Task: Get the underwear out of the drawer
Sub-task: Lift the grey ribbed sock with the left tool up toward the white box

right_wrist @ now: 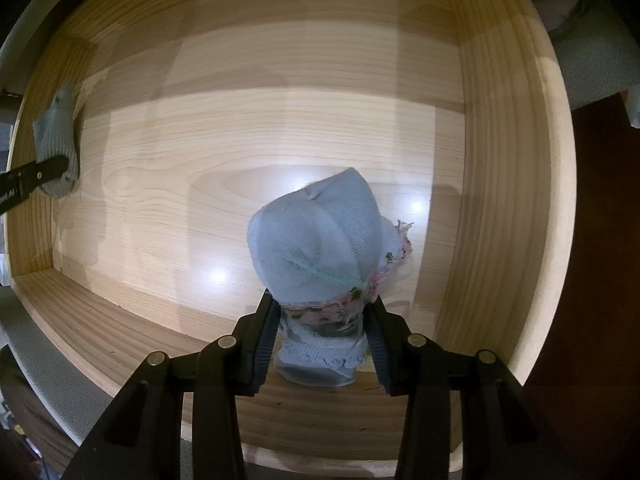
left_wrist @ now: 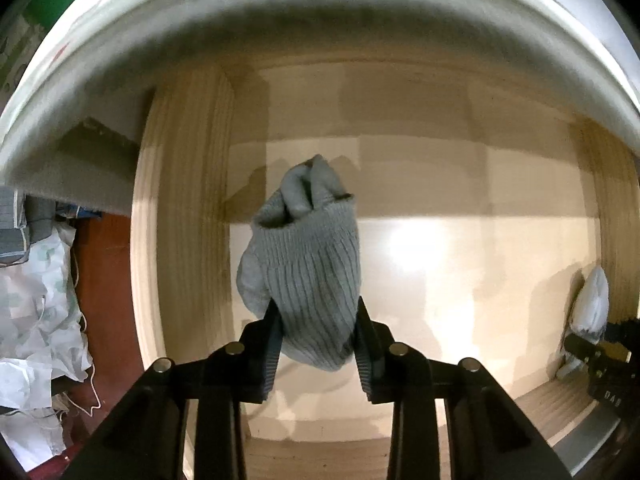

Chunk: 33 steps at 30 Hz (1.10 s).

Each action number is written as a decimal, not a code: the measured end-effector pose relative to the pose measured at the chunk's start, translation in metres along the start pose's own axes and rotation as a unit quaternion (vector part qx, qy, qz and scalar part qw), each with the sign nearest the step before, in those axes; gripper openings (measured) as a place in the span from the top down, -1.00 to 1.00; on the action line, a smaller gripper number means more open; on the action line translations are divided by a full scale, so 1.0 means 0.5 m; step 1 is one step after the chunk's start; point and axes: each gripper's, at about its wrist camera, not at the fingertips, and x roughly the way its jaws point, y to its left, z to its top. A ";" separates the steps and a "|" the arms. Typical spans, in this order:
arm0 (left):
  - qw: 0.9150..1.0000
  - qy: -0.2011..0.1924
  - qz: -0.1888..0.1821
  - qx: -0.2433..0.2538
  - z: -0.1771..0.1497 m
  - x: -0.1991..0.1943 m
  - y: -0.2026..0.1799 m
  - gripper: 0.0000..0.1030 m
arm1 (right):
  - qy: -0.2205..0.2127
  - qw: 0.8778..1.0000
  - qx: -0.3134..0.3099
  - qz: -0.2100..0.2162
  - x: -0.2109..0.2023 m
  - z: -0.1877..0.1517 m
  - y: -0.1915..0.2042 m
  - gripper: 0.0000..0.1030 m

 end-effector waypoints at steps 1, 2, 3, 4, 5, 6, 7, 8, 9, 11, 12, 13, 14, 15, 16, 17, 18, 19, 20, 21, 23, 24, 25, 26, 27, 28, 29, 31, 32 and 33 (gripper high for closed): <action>1.000 0.004 0.000 -0.001 -0.005 -0.001 -0.002 0.38 | 0.000 1.000 0.000 0.000 0.000 0.000 0.000 0.21; 1.000 0.007 -0.001 -0.002 -0.012 -0.001 -0.003 0.38 | 0.000 1.000 -0.001 -0.001 -0.001 0.000 0.000 0.21; 1.000 0.011 -0.003 -0.002 -0.017 -0.001 -0.003 0.39 | 0.000 1.000 -0.001 -0.002 0.000 -0.001 0.000 0.21; 1.000 0.016 -0.005 -0.002 -0.024 -0.002 -0.003 0.39 | 0.001 1.000 -0.001 -0.003 0.001 -0.001 0.001 0.21; 1.000 0.019 -0.006 -0.002 -0.036 0.002 0.006 0.40 | 0.001 1.000 -0.003 -0.005 0.002 -0.001 0.002 0.21; 1.000 0.021 -0.009 -0.003 -0.044 0.003 0.010 0.40 | 0.002 1.000 -0.003 -0.007 0.004 -0.002 0.003 0.21; 1.000 0.022 -0.013 -0.004 -0.050 0.002 0.012 0.41 | 0.002 1.000 -0.003 -0.007 0.005 -0.002 0.004 0.21; 1.000 0.025 -0.017 -0.005 -0.055 0.001 0.014 0.41 | 0.001 1.000 -0.003 -0.008 0.005 -0.002 0.005 0.21; 0.999 0.026 -0.022 -0.008 -0.060 -0.002 0.016 0.42 | 0.001 1.000 -0.003 -0.008 0.006 -0.003 0.006 0.21; 0.999 0.027 -0.029 -0.010 -0.066 -0.009 0.018 0.43 | 0.001 1.000 -0.003 -0.009 0.008 -0.003 0.007 0.21; 0.999 0.027 -0.029 -0.011 -0.071 -0.012 0.021 0.43 | 0.001 1.000 -0.003 -0.010 0.009 -0.003 0.008 0.21; 0.999 0.026 -0.029 -0.011 -0.073 -0.018 0.019 0.44 | 0.001 1.000 -0.003 -0.010 0.009 -0.003 0.009 0.21; 0.999 0.023 -0.030 -0.008 -0.076 -0.026 0.016 0.44 | 0.001 1.000 -0.003 -0.011 0.012 -0.003 0.011 0.21; 0.999 0.020 -0.031 -0.008 -0.078 -0.034 0.012 0.44 | 0.000 1.000 -0.004 -0.011 0.011 -0.003 0.012 0.21; 0.999 0.018 -0.032 -0.008 -0.082 -0.040 0.011 0.44 | 0.000 1.000 -0.004 -0.011 0.012 -0.003 0.013 0.21; 0.999 0.014 -0.033 -0.007 -0.085 -0.052 0.003 0.44 | 0.000 1.000 -0.004 -0.011 0.011 -0.003 0.013 0.21; 0.999 0.012 -0.033 -0.006 -0.089 -0.057 0.005 0.44 | 0.000 1.000 -0.003 -0.011 0.011 -0.003 0.012 0.21; 0.999 0.009 -0.033 -0.005 -0.093 -0.063 0.006 0.44 | 0.000 1.000 -0.004 -0.012 0.012 -0.003 0.014 0.21; 0.999 0.004 -0.034 -0.005 -0.099 -0.071 0.010 0.44 | 0.000 1.000 -0.004 -0.012 0.004 -0.002 0.013 0.21; 0.999 0.000 -0.036 -0.004 -0.103 -0.079 0.012 0.44 | 0.000 1.000 -0.005 -0.014 0.004 -0.002 0.014 0.21; 0.999 -0.009 -0.035 -0.004 -0.113 -0.091 0.022 0.44 | 0.001 1.000 -0.007 -0.017 0.007 -0.002 0.017 0.21; 0.999 -0.014 -0.034 -0.004 -0.114 -0.100 0.024 0.44 | 0.001 1.000 -0.007 -0.018 0.007 -0.002 0.018 0.21; 0.999 -0.019 -0.035 -0.004 -0.117 -0.111 0.023 0.44 | 0.001 1.000 -0.007 -0.018 0.008 -0.002 0.019 0.21; 0.999 -0.025 -0.036 -0.004 -0.125 -0.116 0.037 0.44 | 0.001 1.000 -0.007 -0.019 0.008 -0.002 0.020 0.21; 0.999 -0.031 -0.034 -0.003 -0.126 -0.125 0.039 0.44 | 0.001 1.000 -0.008 -0.020 0.009 -0.002 0.021 0.21; 0.999 -0.037 -0.032 -0.002 -0.129 -0.136 0.041 0.44 | 0.001 1.000 -0.008 -0.020 0.009 -0.002 0.022 0.21; 0.998 -0.044 -0.034 -0.001 -0.131 -0.150 0.043 0.44 | 0.001 1.000 -0.008 -0.021 0.009 -0.002 0.023 0.21; 0.998 -0.057 -0.037 -0.001 -0.135 -0.175 0.049 0.44 | 0.000 1.000 -0.009 -0.021 0.010 -0.002 0.023 0.21; 0.997 -0.062 -0.037 0.000 -0.138 -0.185 0.052 0.44 | 0.000 1.000 -0.009 -0.021 0.010 -0.002 0.023 0.21; 0.997 -0.069 -0.037 0.000 -0.139 -0.196 0.054 0.44 | 0.000 1.000 -0.009 -0.021 0.010 -0.002 0.023 0.21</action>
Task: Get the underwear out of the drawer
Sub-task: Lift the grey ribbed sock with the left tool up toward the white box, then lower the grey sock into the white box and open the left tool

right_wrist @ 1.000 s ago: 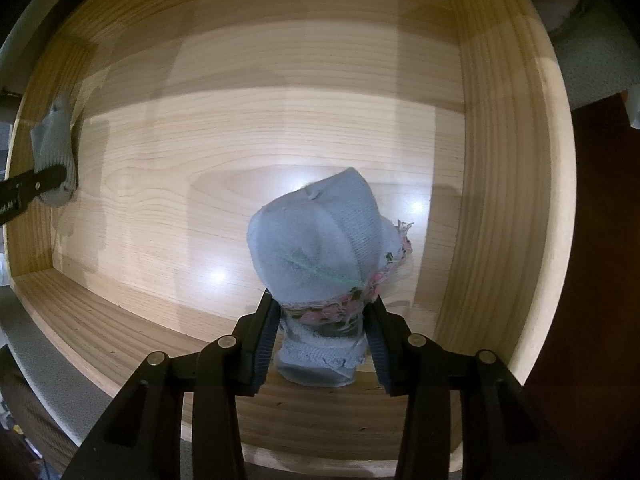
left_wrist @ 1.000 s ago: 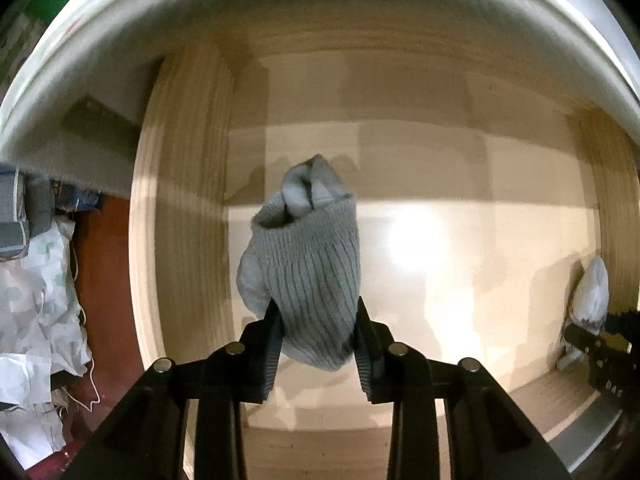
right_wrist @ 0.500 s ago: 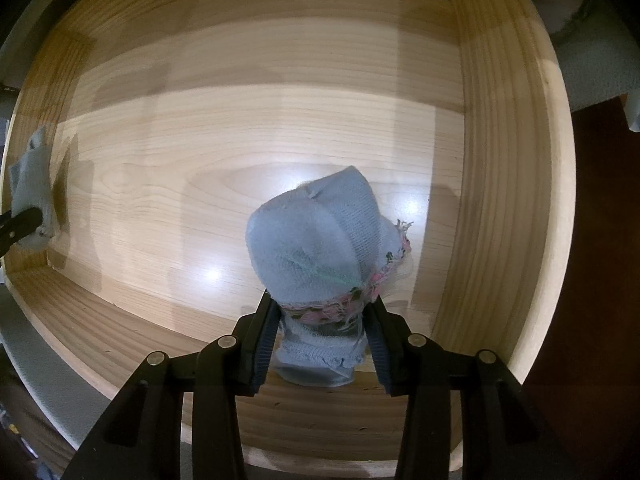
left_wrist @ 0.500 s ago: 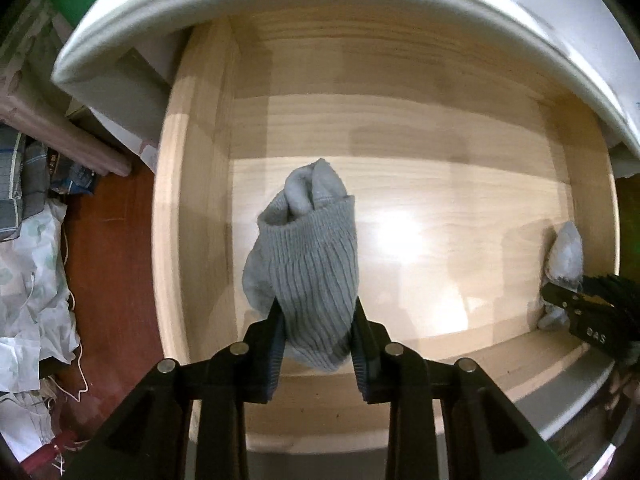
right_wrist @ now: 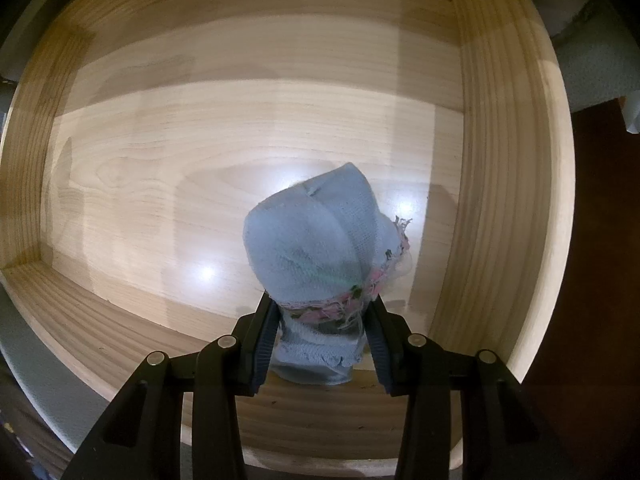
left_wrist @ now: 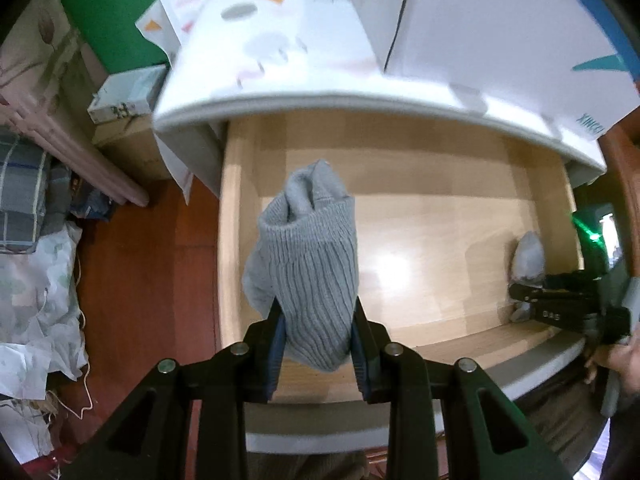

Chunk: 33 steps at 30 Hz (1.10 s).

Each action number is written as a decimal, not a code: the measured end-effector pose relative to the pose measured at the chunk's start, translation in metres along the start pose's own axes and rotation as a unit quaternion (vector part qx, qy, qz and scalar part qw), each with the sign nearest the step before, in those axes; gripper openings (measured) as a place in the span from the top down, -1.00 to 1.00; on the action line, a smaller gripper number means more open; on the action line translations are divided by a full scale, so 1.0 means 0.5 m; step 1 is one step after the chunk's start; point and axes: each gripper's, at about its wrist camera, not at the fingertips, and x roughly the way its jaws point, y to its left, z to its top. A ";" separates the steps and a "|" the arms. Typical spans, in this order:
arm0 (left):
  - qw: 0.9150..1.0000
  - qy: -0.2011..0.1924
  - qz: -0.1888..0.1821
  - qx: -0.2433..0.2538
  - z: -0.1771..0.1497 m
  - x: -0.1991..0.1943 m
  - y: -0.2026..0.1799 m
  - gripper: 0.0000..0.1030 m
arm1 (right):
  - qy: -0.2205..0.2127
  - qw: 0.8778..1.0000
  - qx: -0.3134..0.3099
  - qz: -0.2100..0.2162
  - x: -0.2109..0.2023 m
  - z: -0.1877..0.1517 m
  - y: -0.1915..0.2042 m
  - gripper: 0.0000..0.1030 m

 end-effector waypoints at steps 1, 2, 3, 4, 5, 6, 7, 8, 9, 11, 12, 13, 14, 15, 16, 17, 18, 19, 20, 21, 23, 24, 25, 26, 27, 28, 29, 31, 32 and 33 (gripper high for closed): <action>1.000 -0.006 0.001 0.001 0.000 -0.012 0.000 0.44 | 0.000 1.000 0.000 0.000 0.000 0.000 0.000 0.21; 1.000 -0.012 0.000 0.002 0.001 -0.026 0.002 0.44 | 0.000 1.000 0.000 0.000 -0.001 0.000 0.000 0.21; 1.000 -0.018 -0.002 0.002 0.002 -0.039 0.004 0.44 | 0.000 1.000 0.000 0.000 -0.001 0.000 0.000 0.21; 1.000 -0.025 -0.004 0.001 0.003 -0.053 0.005 0.44 | 0.000 1.000 0.000 0.000 -0.001 -0.001 0.000 0.21; 1.000 -0.030 -0.006 0.001 0.005 -0.062 0.006 0.44 | 0.000 1.000 0.000 0.000 0.000 -0.001 0.000 0.21; 0.999 -0.036 -0.008 0.001 0.007 -0.073 0.005 0.44 | -0.001 1.000 0.000 0.000 0.000 -0.001 0.000 0.21; 0.999 -0.043 -0.010 0.002 0.009 -0.085 0.006 0.44 | -0.001 1.000 0.000 0.000 0.000 -0.001 0.000 0.21; 0.999 -0.052 -0.010 0.003 0.011 -0.099 0.005 0.44 | -0.001 1.000 0.000 0.000 0.000 -0.001 0.000 0.21; 0.998 -0.059 -0.009 0.005 0.014 -0.113 0.006 0.44 | -0.001 1.000 0.000 0.001 0.000 -0.001 -0.001 0.21; 0.997 -0.077 -0.009 0.008 0.022 -0.145 0.006 0.44 | -0.001 1.000 0.000 0.001 0.000 -0.002 -0.001 0.21; 0.996 -0.086 -0.009 0.009 0.027 -0.162 0.005 0.44 | -0.001 1.000 0.000 0.001 0.000 -0.002 -0.001 0.21; 0.996 -0.094 -0.008 0.010 0.032 -0.176 0.005 0.44 | -0.001 1.000 0.000 0.001 0.000 -0.002 -0.001 0.21; 0.994 -0.105 -0.008 0.013 0.037 -0.196 0.004 0.44 | -0.001 1.000 0.000 0.001 0.000 -0.002 -0.001 0.21; 0.993 -0.115 -0.007 0.015 0.043 -0.213 0.003 0.44 | -0.001 1.000 0.000 0.001 0.000 -0.002 -0.001 0.21; 0.992 -0.126 -0.007 0.016 0.048 -0.233 0.002 0.44 | -0.002 1.000 0.000 0.001 0.000 -0.002 -0.001 0.21; 0.990 -0.137 -0.009 0.018 0.055 -0.253 0.001 0.44 | -0.002 1.000 0.000 0.001 0.000 -0.002 -0.001 0.21; 0.989 -0.149 -0.012 0.018 0.062 -0.275 -0.001 0.44 | -0.002 1.000 0.000 0.001 0.001 -0.003 -0.002 0.21; 0.987 -0.158 -0.014 0.019 0.068 -0.290 -0.003 0.44 | -0.002 1.000 0.000 0.001 0.001 -0.003 -0.002 0.21; 0.985 -0.170 -0.016 0.021 0.076 -0.310 -0.007 0.44 | -0.002 1.000 0.000 0.001 0.001 -0.003 -0.002 0.21; 0.983 -0.181 -0.017 0.021 0.083 -0.327 -0.010 0.44 | -0.002 1.000 0.000 0.001 0.001 -0.003 -0.002 0.21; 0.980 -0.198 -0.022 0.024 0.100 -0.361 -0.018 0.44 | -0.002 1.000 0.001 0.001 0.001 -0.003 -0.002 0.21; 0.978 -0.204 -0.024 0.025 0.108 -0.373 -0.022 0.44 | -0.002 1.000 0.000 0.001 0.001 -0.003 -0.002 0.21; 0.977 -0.211 -0.024 0.026 0.116 -0.385 -0.028 0.44 | -0.002 1.000 0.000 0.001 0.001 -0.003 -0.002 0.21; 0.976 -0.216 -0.024 0.032 0.127 -0.395 -0.038 0.44 | -0.003 1.000 0.000 0.001 0.001 -0.003 -0.002 0.21; 0.975 -0.220 -0.025 0.035 0.135 -0.404 -0.045 0.44 | -0.003 1.000 0.000 0.001 0.001 -0.003 -0.002 0.21; 0.973 -0.225 -0.026 0.036 0.144 -0.411 -0.051 0.44 | -0.003 1.000 0.000 0.001 0.001 -0.004 -0.002 0.21; 0.972 -0.228 -0.027 0.039 0.155 -0.418 -0.061 0.44 | -0.003 1.000 0.000 0.001 0.001 -0.004 -0.002 0.21; 0.971 -0.232 -0.031 0.044 0.176 -0.426 -0.075 0.44 | -0.003 1.000 0.001 0.002 0.001 -0.004 -0.002 0.21; 0.970 -0.235 -0.032 0.045 0.189 -0.430 -0.085 0.44 | -0.003 1.000 0.001 0.003 0.001 -0.004 -0.002 0.21; 0.970 -0.236 -0.033 0.050 0.200 -0.433 -0.094 0.44 | -0.003 1.000 0.001 0.003 0.001 -0.004 -0.002 0.21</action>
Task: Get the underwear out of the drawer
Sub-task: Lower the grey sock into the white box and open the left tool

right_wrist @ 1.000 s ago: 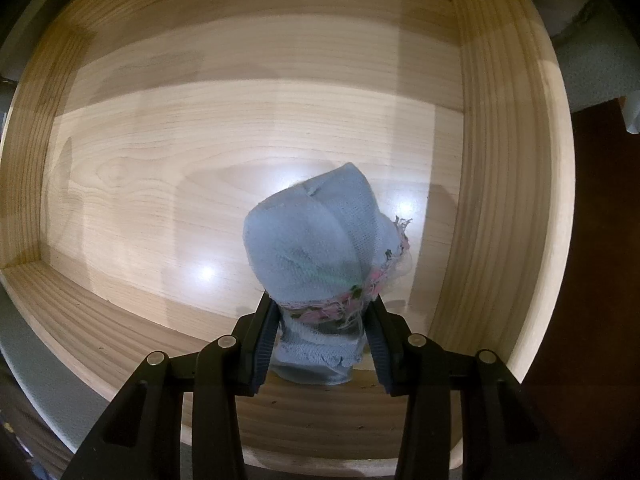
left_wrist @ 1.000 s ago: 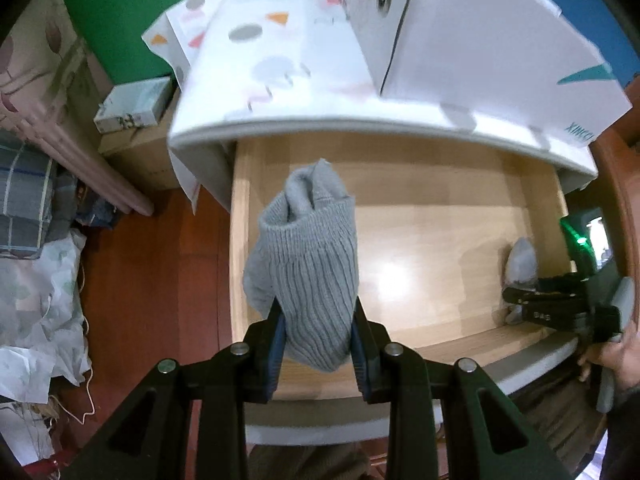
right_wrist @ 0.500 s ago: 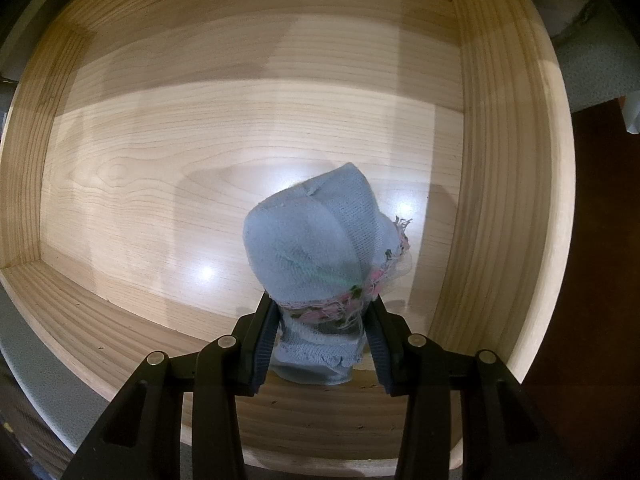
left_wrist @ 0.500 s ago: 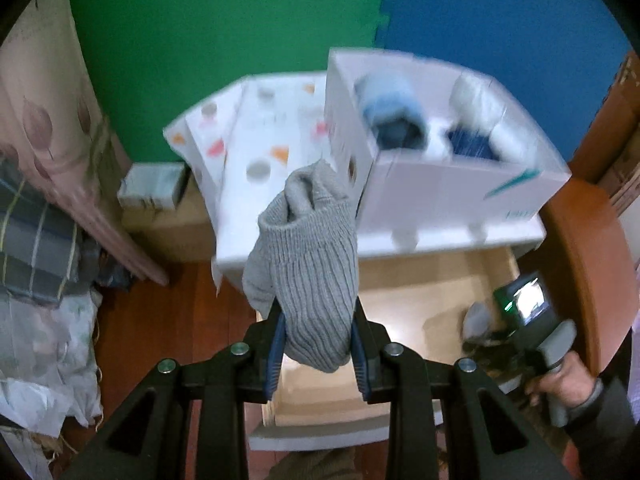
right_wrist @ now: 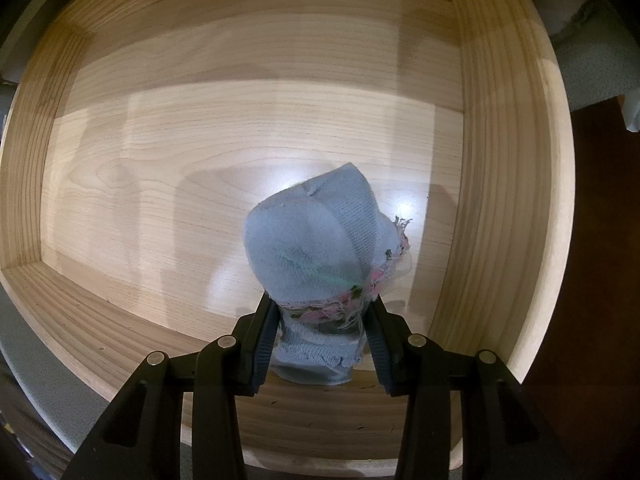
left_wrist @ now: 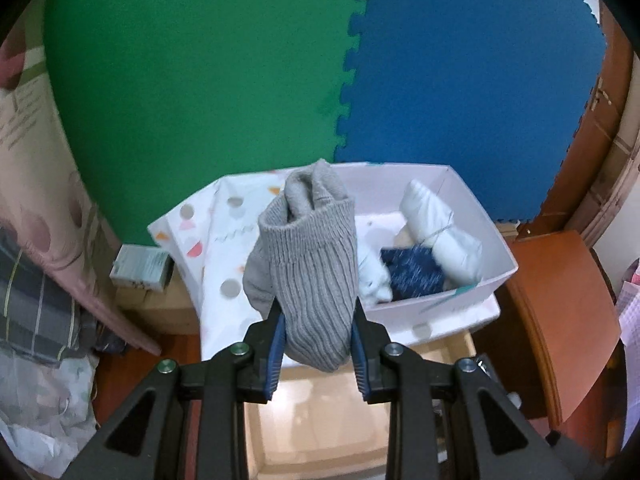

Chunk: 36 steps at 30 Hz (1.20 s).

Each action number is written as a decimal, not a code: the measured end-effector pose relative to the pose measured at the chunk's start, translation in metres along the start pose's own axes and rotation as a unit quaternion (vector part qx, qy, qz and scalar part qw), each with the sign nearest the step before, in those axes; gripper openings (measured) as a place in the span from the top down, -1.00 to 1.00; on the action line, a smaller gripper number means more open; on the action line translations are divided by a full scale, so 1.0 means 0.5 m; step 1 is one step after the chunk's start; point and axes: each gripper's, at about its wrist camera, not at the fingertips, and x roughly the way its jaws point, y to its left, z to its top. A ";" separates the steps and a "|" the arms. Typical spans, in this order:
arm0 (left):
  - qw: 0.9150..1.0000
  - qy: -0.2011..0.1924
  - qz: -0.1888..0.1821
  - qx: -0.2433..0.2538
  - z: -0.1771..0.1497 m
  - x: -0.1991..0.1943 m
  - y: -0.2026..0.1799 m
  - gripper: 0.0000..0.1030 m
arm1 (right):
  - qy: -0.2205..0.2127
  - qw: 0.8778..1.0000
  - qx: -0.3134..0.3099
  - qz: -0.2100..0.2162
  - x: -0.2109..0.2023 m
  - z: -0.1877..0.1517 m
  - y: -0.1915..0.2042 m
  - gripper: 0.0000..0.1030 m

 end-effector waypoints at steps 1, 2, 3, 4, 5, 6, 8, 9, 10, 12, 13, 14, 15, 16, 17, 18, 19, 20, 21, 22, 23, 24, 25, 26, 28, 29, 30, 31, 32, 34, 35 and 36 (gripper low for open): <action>1.000 -0.002 -0.001 0.003 0.012 0.005 -0.009 0.44 | 0.000 1.000 0.000 0.000 0.000 0.000 0.000 0.21; 1.000 -0.004 -0.001 0.004 0.020 0.011 -0.015 0.44 | 0.000 1.000 0.000 0.001 0.000 0.000 -0.001 0.21; 1.000 -0.004 -0.003 0.009 0.031 0.019 -0.025 0.44 | 0.000 1.000 0.001 0.002 0.000 0.000 -0.001 0.21; 1.000 -0.004 -0.005 0.011 0.037 0.026 -0.033 0.44 | 0.000 1.000 0.001 0.002 0.001 0.001 -0.002 0.21; 1.000 -0.006 -0.007 0.015 0.046 0.036 -0.045 0.44 | 0.000 1.000 0.001 0.002 0.001 0.001 -0.003 0.21; 1.000 -0.006 -0.007 0.019 0.052 0.045 -0.053 0.44 | -0.001 1.000 0.001 0.002 0.001 0.001 -0.003 0.21; 1.000 -0.001 -0.002 0.025 0.062 0.070 -0.069 0.44 | -0.001 1.000 0.002 0.005 0.000 0.002 -0.005 0.21; 1.000 0.003 0.000 0.025 0.065 0.084 -0.073 0.44 | -0.001 1.000 0.003 0.006 0.001 0.002 -0.007 0.21; 1.000 0.010 0.001 0.026 0.066 0.100 -0.078 0.44 | -0.001 1.000 0.003 0.007 0.001 0.003 -0.008 0.21; 0.999 0.023 0.006 0.025 0.065 0.132 -0.085 0.44 | -0.001 1.000 0.003 0.007 0.003 0.002 -0.010 0.21; 0.999 0.030 0.008 0.025 0.064 0.147 -0.089 0.44 | -0.002 1.000 0.003 0.008 0.003 0.003 -0.011 0.21; 0.999 0.037 0.011 0.025 0.061 0.166 -0.093 0.44 | -0.002 1.000 0.004 0.008 0.002 0.004 -0.013 0.21; 0.999 0.041 0.014 0.025 0.058 0.179 -0.097 0.44 | -0.002 1.000 0.004 0.008 0.002 0.004 -0.014 0.21; 0.998 0.044 0.018 0.028 0.055 0.191 -0.101 0.44 | -0.002 1.000 0.003 0.008 0.002 0.004 -0.015 0.21; 0.998 0.044 0.024 0.031 0.051 0.203 -0.104 0.44 | -0.002 1.000 0.003 0.009 0.003 0.004 -0.015 0.21; 0.998 0.045 0.028 0.033 0.049 0.211 -0.107 0.44 | -0.002 1.000 0.003 0.009 0.003 0.004 -0.015 0.21; 0.998 0.047 0.031 0.035 0.048 0.218 -0.110 0.44 | -0.002 1.000 0.003 0.009 0.004 0.004 -0.016 0.21; 0.998 0.050 0.033 0.035 0.048 0.226 -0.113 0.44 | -0.002 1.000 0.003 0.009 0.004 0.004 -0.016 0.21; 0.997 0.054 0.035 0.036 0.047 0.233 -0.115 0.44 | -0.002 1.000 0.003 0.009 0.004 0.004 -0.016 0.21; 0.997 0.056 0.039 0.037 0.048 0.240 -0.119 0.43 | -0.002 1.000 0.003 0.009 0.004 0.004 -0.016 0.21; 0.997 0.055 0.041 0.036 0.049 0.242 -0.120 0.43 | -0.002 1.000 0.003 0.010 0.005 0.004 -0.018 0.21; 0.997 0.053 0.043 0.034 0.050 0.243 -0.121 0.39 | -0.002 1.000 0.003 0.010 0.005 0.005 -0.019 0.21; 0.997 0.052 0.045 0.031 0.051 0.244 -0.121 0.38 | -0.003 1.000 0.003 0.009 0.005 0.004 -0.018 0.21; 0.997 0.050 0.043 0.028 0.052 0.243 -0.122 0.37 | -0.003 1.000 0.003 0.010 0.005 0.004 -0.018 0.21; 0.998 0.047 0.042 0.028 0.054 0.240 -0.123 0.34 | -0.003 1.000 0.003 0.010 0.006 0.003 -0.018 0.20; 0.998 0.046 0.044 0.028 0.054 0.239 -0.123 0.32 | -0.003 1.000 0.003 0.010 0.006 0.003 -0.019 0.20; 0.998 0.046 0.043 0.028 0.055 0.237 -0.124 0.29 | -0.003 1.000 0.003 0.010 0.006 0.004 -0.019 0.20; 0.998 0.046 0.042 0.025 0.056 0.235 -0.123 0.27 | -0.003 1.000 0.002 0.010 0.006 0.003 -0.019 0.20; 0.998 0.045 0.039 0.023 0.057 0.232 -0.123 0.26 | -0.003 1.000 0.003 0.010 0.006 0.003 -0.019 0.20; 0.998 0.045 0.035 0.022 0.059 0.226 -0.122 0.20 | -0.003 1.000 0.002 0.010 0.006 0.002 -0.019 0.20; 0.998 0.044 0.034 0.023 0.060 0.222 -0.122 0.20 | -0.003 1.000 0.002 0.010 0.007 0.002 -0.019 0.20; 0.998 0.042 0.032 0.023 0.061 0.218 -0.122 0.16 | -0.003 1.000 0.002 0.010 0.007 0.003 -0.020 0.20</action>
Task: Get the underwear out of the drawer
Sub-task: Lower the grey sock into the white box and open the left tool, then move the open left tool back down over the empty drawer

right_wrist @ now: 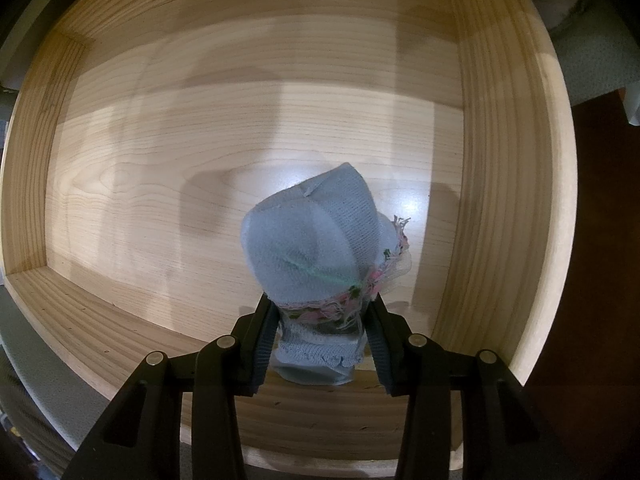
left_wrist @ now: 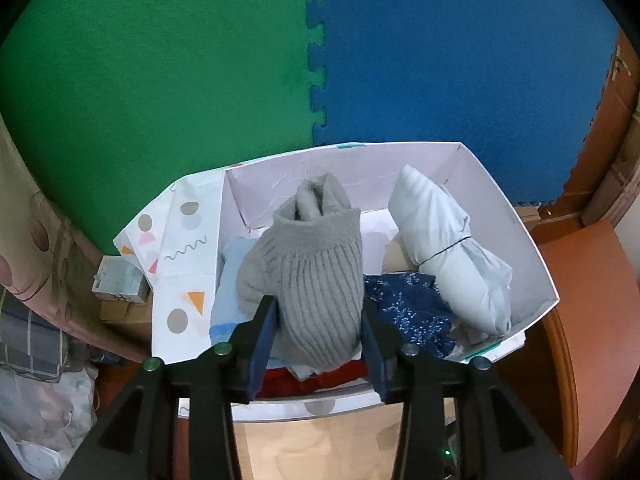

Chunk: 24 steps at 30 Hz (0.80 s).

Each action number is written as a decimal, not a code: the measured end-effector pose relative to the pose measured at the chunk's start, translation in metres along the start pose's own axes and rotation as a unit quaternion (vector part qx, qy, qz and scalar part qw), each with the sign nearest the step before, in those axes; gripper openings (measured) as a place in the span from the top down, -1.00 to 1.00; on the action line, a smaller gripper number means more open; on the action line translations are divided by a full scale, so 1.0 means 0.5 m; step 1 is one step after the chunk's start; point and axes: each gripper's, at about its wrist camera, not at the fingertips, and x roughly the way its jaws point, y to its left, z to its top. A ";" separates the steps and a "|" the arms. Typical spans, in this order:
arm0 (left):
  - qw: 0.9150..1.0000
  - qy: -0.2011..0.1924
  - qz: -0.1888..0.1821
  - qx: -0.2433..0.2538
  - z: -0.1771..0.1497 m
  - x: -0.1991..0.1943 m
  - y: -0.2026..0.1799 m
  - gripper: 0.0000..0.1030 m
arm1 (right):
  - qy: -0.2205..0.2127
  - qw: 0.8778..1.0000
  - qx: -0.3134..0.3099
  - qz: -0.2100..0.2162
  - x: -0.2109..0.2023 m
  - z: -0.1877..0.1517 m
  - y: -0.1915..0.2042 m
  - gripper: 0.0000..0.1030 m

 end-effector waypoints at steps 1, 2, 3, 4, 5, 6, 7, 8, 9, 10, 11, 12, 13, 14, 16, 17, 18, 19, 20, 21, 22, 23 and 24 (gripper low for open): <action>1.000 -0.003 -0.002 0.000 0.000 -0.005 -0.001 0.12 | 0.000 1.000 0.000 0.000 0.000 -0.001 0.000 0.20; 1.000 -0.007 -0.005 0.000 0.001 -0.012 -0.002 0.10 | 0.000 1.000 0.000 0.000 0.000 -0.001 0.000 0.20; 1.000 -0.009 -0.007 0.000 0.003 -0.016 -0.003 0.08 | 0.000 1.000 0.000 0.000 0.000 -0.001 0.000 0.20; 1.000 -0.012 -0.006 0.002 0.004 -0.021 -0.005 0.07 | 0.000 1.000 0.000 0.000 0.001 -0.001 0.000 0.20; 1.000 -0.015 -0.001 0.005 0.005 -0.028 -0.008 0.07 | 0.000 1.000 0.000 0.000 0.001 -0.001 0.000 0.20; 1.000 -0.017 0.001 0.007 0.006 -0.032 -0.009 0.07 | -0.001 1.000 0.000 0.000 0.001 -0.002 0.000 0.20; 1.000 -0.020 0.001 0.007 0.006 -0.039 -0.008 0.07 | -0.001 1.000 0.000 0.000 0.001 -0.001 -0.001 0.20; 1.000 -0.021 0.000 0.007 0.007 -0.043 -0.008 0.07 | -0.001 1.000 0.000 0.000 0.001 -0.002 0.000 0.20; 1.000 -0.021 -0.002 0.006 0.007 -0.047 -0.007 0.06 | -0.002 1.000 -0.001 0.001 0.001 -0.002 -0.001 0.20; 1.000 -0.022 -0.004 0.007 0.004 -0.053 -0.005 0.06 | -0.002 1.000 -0.001 0.001 0.001 -0.002 -0.001 0.20; 1.000 -0.023 -0.001 0.009 0.003 -0.057 -0.003 0.07 | -0.002 1.000 -0.001 0.001 0.002 -0.002 -0.001 0.20; 1.000 -0.026 0.004 0.012 0.000 -0.061 -0.001 0.06 | -0.002 1.000 0.000 0.001 0.002 -0.003 -0.001 0.20; 0.999 -0.029 0.010 0.016 -0.005 -0.066 0.001 0.06 | -0.002 1.000 0.000 0.001 0.002 -0.003 -0.001 0.20; 0.999 -0.029 0.014 0.019 -0.011 -0.070 0.005 0.06 | -0.002 1.000 0.000 0.001 0.002 -0.003 -0.001 0.20; 0.999 -0.029 0.015 0.020 -0.023 -0.078 0.016 0.07 | -0.002 1.000 -0.001 0.001 0.002 -0.003 -0.001 0.20; 0.999 -0.026 0.015 0.019 -0.032 -0.081 0.023 0.07 | -0.002 1.000 0.000 0.001 0.002 -0.003 -0.002 0.20; 0.999 -0.025 0.016 0.020 -0.041 -0.084 0.028 0.07 | -0.002 1.000 0.000 0.001 0.003 -0.003 -0.002 0.20; 0.999 -0.024 0.018 0.019 -0.049 -0.085 0.034 0.06 | -0.002 1.000 0.000 0.001 0.003 -0.003 -0.002 0.20; 0.999 -0.022 0.021 0.019 -0.060 -0.088 0.042 0.06 | -0.002 1.000 -0.001 0.001 0.002 -0.002 -0.003 0.20; 0.999 -0.020 0.023 0.018 -0.070 -0.089 0.047 0.06 | -0.002 1.000 -0.001 0.001 0.002 -0.001 -0.004 0.20; 0.999 -0.017 0.027 0.017 -0.081 -0.090 0.054 0.06 | -0.002 1.000 -0.001 0.001 0.002 -0.001 -0.004 0.20; 0.999 -0.014 0.032 0.018 -0.095 -0.091 0.061 0.06 | -0.002 1.000 -0.001 0.001 0.002 -0.002 -0.004 0.20; 0.999 -0.011 0.035 0.019 -0.105 -0.091 0.067 0.06 | -0.002 1.000 -0.001 0.001 0.002 -0.002 -0.004 0.20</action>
